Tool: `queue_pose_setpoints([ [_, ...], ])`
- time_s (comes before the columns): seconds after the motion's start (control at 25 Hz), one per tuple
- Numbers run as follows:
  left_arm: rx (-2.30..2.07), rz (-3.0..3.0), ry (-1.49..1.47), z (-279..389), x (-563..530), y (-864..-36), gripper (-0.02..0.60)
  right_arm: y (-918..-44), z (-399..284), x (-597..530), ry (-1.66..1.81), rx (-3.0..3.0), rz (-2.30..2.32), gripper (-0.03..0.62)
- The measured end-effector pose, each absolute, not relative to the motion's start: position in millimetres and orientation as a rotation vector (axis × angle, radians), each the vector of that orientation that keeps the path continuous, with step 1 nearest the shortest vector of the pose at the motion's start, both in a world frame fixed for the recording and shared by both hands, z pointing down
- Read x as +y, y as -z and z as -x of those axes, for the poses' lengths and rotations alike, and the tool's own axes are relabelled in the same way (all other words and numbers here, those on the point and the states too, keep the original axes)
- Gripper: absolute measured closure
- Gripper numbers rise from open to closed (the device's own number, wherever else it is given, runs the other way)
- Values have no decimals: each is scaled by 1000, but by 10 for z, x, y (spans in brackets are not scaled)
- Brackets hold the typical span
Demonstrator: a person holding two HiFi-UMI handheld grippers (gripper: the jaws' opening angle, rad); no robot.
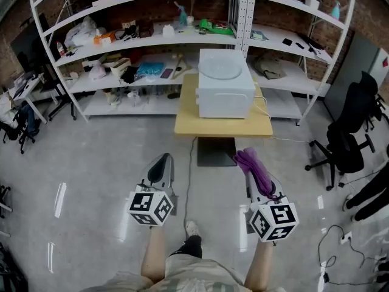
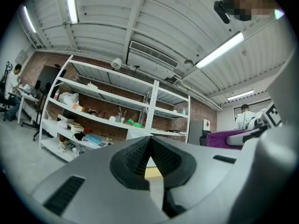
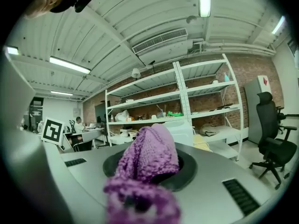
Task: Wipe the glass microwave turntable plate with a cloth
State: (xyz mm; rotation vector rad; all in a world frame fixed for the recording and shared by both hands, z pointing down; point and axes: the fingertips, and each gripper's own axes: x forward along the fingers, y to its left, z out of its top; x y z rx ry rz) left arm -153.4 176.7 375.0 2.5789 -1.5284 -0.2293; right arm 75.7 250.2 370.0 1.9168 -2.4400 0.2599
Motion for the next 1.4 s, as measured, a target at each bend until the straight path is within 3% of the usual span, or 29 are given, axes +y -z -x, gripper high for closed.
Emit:
queue_pose_setpoints([
  [0.48,-1506,-2672,212,1293,3208,-3443,581,-3492,-808,4009,-165,-2503,-1948,540],
  [0.96,-1507,-2699,185,1477,3583,-3322,580,-3562,-477,4172,-253,-2513,-1875,540],
  [1.4,-1444,-2731,176,1555,3710,-3379,581,-3314,-129,4283,-34,-2433,-1908,540],
])
